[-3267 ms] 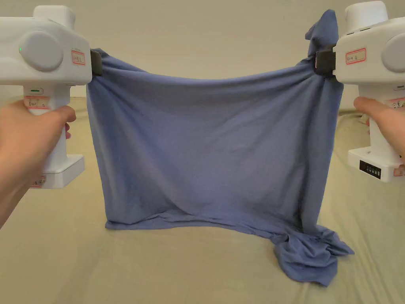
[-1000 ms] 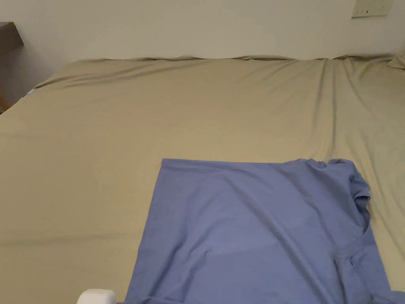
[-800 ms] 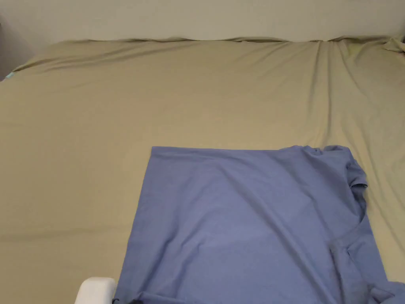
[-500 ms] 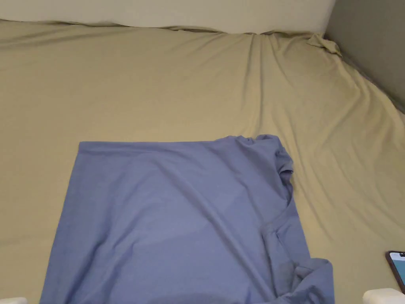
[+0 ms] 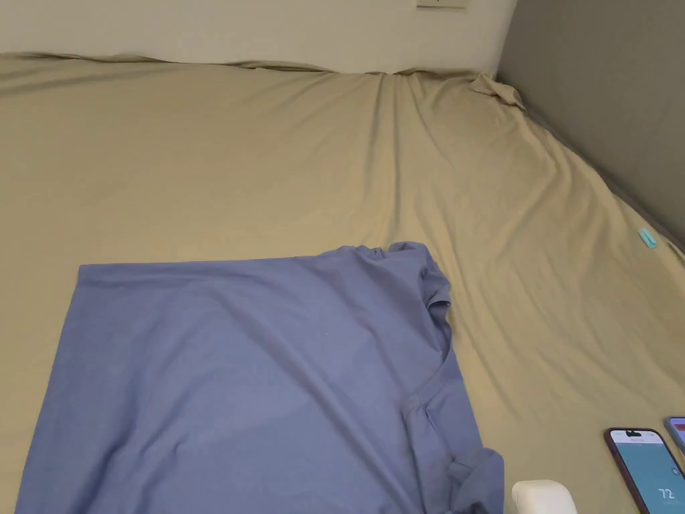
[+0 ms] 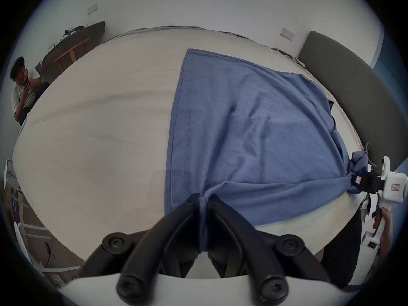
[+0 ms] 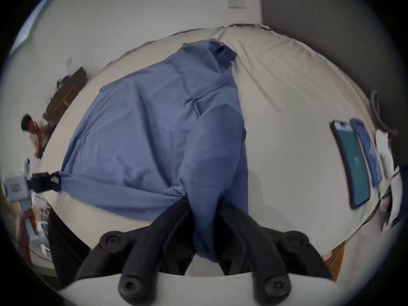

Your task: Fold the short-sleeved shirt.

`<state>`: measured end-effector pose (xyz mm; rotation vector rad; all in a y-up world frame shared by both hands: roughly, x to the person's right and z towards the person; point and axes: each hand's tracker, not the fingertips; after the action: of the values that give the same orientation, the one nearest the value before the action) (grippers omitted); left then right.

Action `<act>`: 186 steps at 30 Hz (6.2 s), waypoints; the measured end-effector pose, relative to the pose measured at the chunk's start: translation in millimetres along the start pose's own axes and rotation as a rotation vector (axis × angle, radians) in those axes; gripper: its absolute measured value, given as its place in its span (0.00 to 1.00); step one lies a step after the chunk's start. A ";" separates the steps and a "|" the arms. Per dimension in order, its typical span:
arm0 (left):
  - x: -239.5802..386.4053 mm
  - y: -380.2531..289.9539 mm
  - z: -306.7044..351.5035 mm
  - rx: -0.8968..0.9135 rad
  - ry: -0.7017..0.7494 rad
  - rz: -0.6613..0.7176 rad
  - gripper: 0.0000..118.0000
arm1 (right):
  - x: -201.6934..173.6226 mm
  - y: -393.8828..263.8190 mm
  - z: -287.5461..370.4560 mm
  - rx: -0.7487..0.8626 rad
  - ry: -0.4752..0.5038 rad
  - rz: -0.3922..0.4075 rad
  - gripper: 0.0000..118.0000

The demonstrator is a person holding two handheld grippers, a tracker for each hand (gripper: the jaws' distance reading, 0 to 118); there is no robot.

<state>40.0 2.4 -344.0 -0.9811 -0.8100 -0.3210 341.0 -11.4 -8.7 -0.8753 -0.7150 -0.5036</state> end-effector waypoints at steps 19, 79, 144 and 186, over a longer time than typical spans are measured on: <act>14.6 205.8 -58.3 0.126 0.031 -0.016 0.02 | -12.8 203.0 -68.8 0.132 0.009 -0.038 0.12; -16.8 104.9 -90.6 0.080 0.032 -0.086 0.60 | -45.3 99.8 30.8 0.218 0.074 0.113 0.03; 11.9 21.4 126.8 0.244 0.059 -0.083 0.69 | 13.3 35.2 105.2 0.179 0.088 0.113 0.94; -4.6 239.2 -177.6 -0.028 0.018 -0.072 0.56 | -21.5 141.7 62.0 0.297 0.052 0.209 0.03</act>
<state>257.5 -17.4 -546.7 -0.9757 -0.8273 -0.4035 398.3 120.5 -69.7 -0.6462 -0.6232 -0.2246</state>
